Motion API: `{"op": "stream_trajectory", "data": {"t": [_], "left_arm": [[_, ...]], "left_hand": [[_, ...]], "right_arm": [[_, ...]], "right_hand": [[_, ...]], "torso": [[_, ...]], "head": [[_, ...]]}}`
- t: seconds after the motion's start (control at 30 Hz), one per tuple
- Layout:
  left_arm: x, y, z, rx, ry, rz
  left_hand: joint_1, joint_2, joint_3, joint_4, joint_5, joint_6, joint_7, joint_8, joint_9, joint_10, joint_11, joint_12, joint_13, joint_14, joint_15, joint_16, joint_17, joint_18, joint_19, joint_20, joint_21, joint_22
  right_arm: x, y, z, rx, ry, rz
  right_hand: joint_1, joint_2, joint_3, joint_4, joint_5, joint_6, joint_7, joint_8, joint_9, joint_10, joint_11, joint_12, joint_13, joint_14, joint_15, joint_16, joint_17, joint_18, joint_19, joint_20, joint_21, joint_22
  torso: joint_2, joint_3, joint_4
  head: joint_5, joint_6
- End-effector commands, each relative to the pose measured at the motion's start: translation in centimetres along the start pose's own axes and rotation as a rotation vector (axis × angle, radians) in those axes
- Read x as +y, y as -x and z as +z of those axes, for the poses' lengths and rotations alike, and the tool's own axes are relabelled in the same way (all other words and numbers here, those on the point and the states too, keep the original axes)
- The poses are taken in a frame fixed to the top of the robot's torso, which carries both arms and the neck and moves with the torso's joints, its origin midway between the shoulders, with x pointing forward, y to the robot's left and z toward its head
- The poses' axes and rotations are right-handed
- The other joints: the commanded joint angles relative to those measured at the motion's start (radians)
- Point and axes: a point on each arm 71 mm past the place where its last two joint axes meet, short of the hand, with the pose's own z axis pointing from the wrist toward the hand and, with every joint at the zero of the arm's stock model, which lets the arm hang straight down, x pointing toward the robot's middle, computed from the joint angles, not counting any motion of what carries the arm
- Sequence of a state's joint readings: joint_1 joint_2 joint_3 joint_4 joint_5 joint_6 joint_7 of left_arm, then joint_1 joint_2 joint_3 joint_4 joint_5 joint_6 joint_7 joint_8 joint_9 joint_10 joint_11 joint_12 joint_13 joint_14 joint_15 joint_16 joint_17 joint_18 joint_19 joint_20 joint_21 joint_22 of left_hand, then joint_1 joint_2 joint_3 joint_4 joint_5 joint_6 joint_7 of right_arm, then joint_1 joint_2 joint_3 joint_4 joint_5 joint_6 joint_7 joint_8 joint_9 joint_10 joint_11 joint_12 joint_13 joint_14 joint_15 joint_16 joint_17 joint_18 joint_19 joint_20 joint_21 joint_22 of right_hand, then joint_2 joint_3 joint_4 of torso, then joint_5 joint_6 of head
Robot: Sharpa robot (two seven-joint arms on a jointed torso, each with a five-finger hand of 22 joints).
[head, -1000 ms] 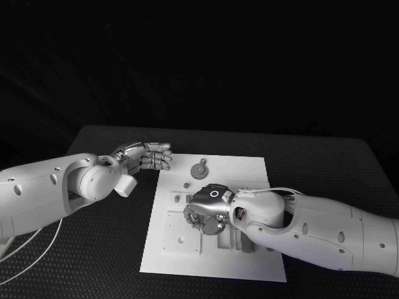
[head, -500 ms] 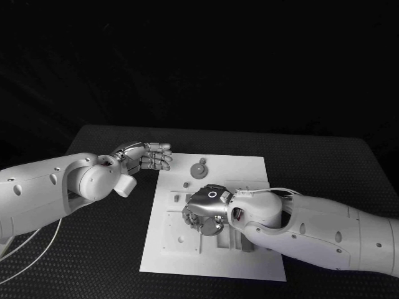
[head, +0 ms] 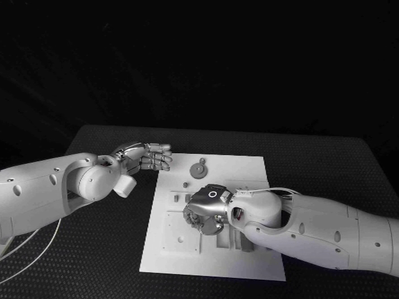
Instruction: Assemble the parts on the task board
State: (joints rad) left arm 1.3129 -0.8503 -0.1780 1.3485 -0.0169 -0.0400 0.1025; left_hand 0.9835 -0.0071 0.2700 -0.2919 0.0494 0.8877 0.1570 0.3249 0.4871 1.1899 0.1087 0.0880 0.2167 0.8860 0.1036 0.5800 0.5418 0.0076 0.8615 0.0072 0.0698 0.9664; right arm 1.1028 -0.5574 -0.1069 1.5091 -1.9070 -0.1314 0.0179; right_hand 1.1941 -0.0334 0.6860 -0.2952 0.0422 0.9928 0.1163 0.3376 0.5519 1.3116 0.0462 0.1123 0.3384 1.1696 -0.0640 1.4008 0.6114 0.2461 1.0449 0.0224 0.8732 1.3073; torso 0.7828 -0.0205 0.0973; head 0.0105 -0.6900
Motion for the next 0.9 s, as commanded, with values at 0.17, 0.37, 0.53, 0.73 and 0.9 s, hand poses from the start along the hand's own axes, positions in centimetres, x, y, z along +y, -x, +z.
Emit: {"op": "stream_trajectory", "data": {"t": [0.17,0.37,0.53,0.73,0.9], "left_arm": [[-0.17,-0.32,0.08,0.026,-0.007,0.007],[-0.16,-0.33,0.05,0.028,-0.007,0.010],[-0.15,-0.36,0.03,0.029,-0.007,0.010],[-0.14,-0.33,0.02,0.029,-0.006,0.010],[-0.13,-0.32,0.03,0.028,-0.004,0.008]], "left_hand": [[0.009,-0.001,0.001,0.003,0.000,0.005,0.004,-0.002,-0.001,0.002,0.004,-0.005,0.001,0.006,0.001,-0.006,0.001,0.006,0.003,-0.001,0.000,-0.001],[0.009,-0.001,0.001,0.003,0.000,0.005,0.004,-0.003,-0.001,0.002,0.004,-0.005,0.001,0.006,0.001,-0.007,0.001,0.006,0.003,-0.001,0.000,-0.001],[0.009,-0.001,0.001,0.003,0.000,0.005,0.004,-0.003,-0.001,0.002,0.005,-0.005,0.001,0.006,0.001,-0.007,0.001,0.006,0.003,-0.001,0.000,-0.002],[0.009,-0.002,0.001,0.003,0.000,0.005,0.004,-0.003,-0.002,0.002,0.005,-0.005,0.001,0.006,0.001,-0.007,0.001,0.006,0.002,-0.001,0.000,-0.002],[0.009,-0.002,0.001,0.003,0.000,0.005,0.004,-0.003,-0.002,0.002,0.005,-0.005,0.001,0.006,0.001,-0.007,0.002,0.006,0.002,-0.001,0.000,-0.002]], "right_arm": [[0.14,-0.11,0.03,0.008,0.002,-0.014],[0.11,-0.13,0.04,0.009,0.001,-0.014],[-0.01,-0.08,0.05,-0.001,-0.007,-0.015],[-0.04,-0.03,0.03,-0.007,-0.012,-0.016],[-0.03,-0.01,-0.01,-0.009,-0.012,-0.015]], "right_hand": [[0.001,0.003,0.005,0.000,0.007,0.006,0.001,0.007,0.040,0.005,-0.002,-0.001,0.002,0.002,-0.003,-0.003,-0.001,0.016,0.002,-0.007,0.005,0.016],[0.001,0.003,0.005,0.000,0.007,0.006,0.001,0.007,0.040,0.006,-0.002,-0.001,0.002,0.003,-0.003,-0.004,-0.001,0.016,0.002,-0.007,0.005,0.016],[0.001,0.003,0.005,0.000,0.007,0.006,0.000,0.007,0.041,0.006,-0.002,-0.002,0.003,0.003,-0.003,-0.004,-0.001,0.016,0.003,-0.007,0.005,0.015],[0.001,0.003,0.006,0.000,0.007,0.006,0.000,0.007,0.041,0.006,-0.002,-0.002,0.003,0.004,-0.003,-0.004,-0.001,0.016,0.003,-0.007,0.005,0.015],[0.001,0.002,0.006,0.000,0.007,0.006,0.000,0.007,0.041,0.006,-0.003,-0.002,0.004,0.004,-0.003,-0.004,-0.001,0.016,0.004,-0.007,0.005,0.015]], "torso": [[0.000,0.0000,0.0003],[0.000,-0.0011,0.0005],[0.000,-0.0009,0.0007],[0.000,-0.0005,0.0004],[0.000,-0.0005,0.0003]], "head": [[0.000,0.002],[-0.002,0.005],[-0.002,0.005],[-0.001,0.005],[0.000,0.004]]}}
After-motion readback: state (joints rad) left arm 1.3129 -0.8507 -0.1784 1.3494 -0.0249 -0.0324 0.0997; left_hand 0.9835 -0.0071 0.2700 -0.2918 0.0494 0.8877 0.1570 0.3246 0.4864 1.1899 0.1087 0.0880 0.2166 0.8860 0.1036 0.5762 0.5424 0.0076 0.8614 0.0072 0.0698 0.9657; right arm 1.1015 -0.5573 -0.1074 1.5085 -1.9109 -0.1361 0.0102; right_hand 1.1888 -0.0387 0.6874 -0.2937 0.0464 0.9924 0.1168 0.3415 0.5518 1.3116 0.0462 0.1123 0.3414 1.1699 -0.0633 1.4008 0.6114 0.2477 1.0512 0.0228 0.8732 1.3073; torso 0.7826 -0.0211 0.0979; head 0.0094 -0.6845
